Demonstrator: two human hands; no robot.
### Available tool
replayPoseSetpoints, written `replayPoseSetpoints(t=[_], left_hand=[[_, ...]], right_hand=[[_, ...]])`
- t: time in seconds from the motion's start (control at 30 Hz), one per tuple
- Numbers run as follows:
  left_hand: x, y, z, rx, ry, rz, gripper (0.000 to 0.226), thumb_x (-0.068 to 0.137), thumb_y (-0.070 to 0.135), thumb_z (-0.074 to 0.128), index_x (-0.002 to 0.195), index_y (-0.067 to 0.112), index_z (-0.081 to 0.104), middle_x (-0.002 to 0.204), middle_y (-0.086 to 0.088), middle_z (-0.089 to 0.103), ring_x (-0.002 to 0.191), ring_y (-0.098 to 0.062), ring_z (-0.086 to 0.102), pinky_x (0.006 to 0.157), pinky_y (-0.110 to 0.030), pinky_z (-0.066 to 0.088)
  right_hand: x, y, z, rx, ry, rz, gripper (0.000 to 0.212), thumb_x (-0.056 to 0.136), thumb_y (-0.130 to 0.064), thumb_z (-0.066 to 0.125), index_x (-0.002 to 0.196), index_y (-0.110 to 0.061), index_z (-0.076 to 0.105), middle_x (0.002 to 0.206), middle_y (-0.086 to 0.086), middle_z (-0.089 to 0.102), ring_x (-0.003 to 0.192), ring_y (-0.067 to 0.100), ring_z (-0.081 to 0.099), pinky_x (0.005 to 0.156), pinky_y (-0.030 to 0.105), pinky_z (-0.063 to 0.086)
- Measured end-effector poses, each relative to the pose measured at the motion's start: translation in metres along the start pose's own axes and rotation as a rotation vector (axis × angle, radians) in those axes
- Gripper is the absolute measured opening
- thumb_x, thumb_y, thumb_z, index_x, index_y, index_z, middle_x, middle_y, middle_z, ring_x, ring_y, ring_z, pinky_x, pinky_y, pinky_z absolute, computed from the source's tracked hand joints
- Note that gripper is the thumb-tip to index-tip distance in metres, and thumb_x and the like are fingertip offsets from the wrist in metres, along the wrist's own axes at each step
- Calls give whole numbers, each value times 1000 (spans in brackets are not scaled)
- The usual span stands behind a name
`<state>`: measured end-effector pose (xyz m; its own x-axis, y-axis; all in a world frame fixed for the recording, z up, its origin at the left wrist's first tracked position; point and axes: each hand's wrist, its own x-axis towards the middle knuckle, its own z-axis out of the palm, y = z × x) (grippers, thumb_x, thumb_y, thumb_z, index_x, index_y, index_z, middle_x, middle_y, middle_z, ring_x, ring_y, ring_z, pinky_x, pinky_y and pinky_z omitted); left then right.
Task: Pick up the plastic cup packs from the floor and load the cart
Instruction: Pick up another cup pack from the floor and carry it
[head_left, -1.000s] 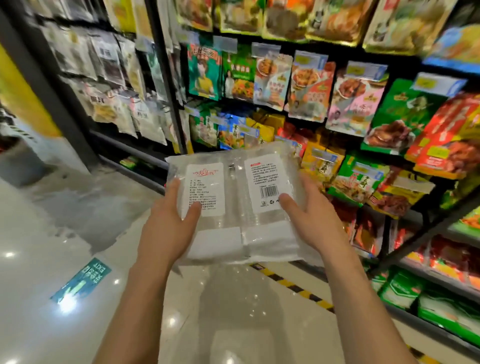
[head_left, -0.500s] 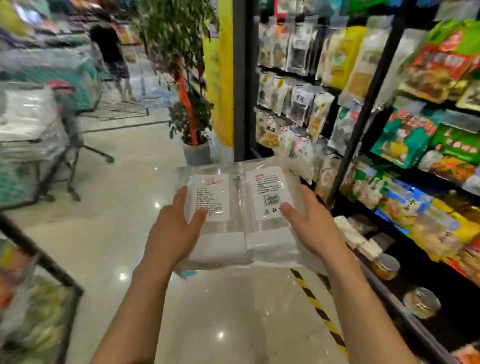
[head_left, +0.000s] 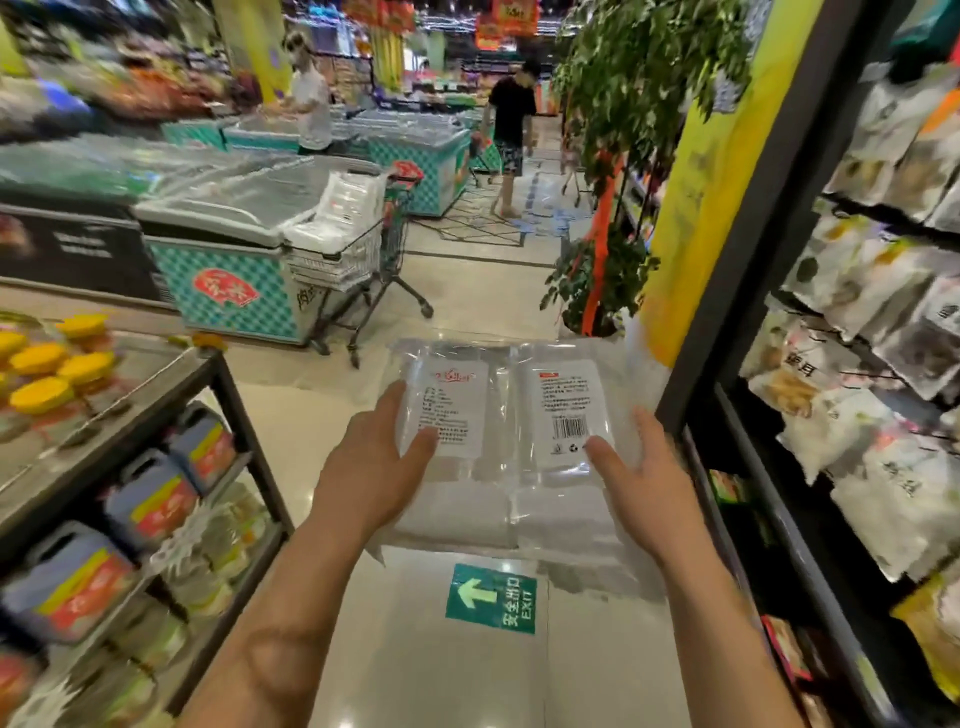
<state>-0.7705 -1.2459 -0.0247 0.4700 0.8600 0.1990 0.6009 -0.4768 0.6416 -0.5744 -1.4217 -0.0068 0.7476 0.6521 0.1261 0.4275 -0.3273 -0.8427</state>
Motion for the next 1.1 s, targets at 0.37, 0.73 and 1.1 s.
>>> replayPoseSetpoints(t=[0.37,0.73,1.1], left_hand=[[154,-4,44,52,113,-148,67,93,53,45,151,36,17,138,-4,51,125,-23,45,89,-33,38],[403,-102,49,17,137,-195,65,93,54,45,149,36,19,140,-4,48,128,-26,41,93,-35,35],[646,-179,30,42,107,-232,66,93,53,46,150,39,16,147,-7,42,128,-28,45,93,-35,37]], right_hand=[[221,5,56,96,-218,7,64,89,-46,59,146,-33,32,136,-5,55,114,18,57,100,43,46],[435,-45,209,-61,-298,-171,55,95,-41,52,144,-35,29,119,-18,55,107,12,57,86,35,45],[642,-110,349,-65,-300,-141,61,93,-42,55,147,-33,27,125,-17,55,114,15,57,83,29,38]])
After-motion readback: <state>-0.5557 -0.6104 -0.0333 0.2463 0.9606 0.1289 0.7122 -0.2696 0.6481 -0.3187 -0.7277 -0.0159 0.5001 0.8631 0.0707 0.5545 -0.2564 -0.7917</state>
